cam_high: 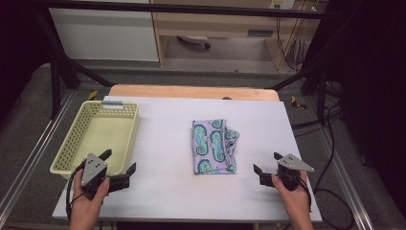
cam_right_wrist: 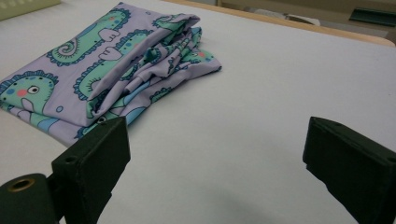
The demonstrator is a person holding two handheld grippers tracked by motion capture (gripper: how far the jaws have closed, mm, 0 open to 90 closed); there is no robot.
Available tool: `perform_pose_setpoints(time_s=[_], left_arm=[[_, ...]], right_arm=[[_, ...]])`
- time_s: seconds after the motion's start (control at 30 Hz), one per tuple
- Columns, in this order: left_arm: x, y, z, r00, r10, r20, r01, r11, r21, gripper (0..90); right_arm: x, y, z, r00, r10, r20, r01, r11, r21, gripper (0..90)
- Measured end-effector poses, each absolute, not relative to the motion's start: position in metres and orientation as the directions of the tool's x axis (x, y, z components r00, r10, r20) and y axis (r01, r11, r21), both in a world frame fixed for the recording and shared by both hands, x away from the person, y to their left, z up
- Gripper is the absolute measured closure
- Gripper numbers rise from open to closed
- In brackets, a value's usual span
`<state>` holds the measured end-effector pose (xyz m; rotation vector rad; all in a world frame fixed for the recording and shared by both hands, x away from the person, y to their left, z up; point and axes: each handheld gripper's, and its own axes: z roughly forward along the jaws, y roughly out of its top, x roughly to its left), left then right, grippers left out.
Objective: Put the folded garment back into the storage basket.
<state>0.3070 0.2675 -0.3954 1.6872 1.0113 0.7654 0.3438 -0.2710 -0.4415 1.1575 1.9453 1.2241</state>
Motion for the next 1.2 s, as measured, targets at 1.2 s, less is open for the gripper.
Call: perform_pose_setpoints(time_s=[1.2], left_arm=[[0.343,0.144,-0.403,0.688,0.725,-0.029,0.337,-0.284,0.897,7.8]], right_arm=[[0.352,-0.268,-0.435,-0.477,0.877,0.049,0.325,0.124,0.937,5.0]])
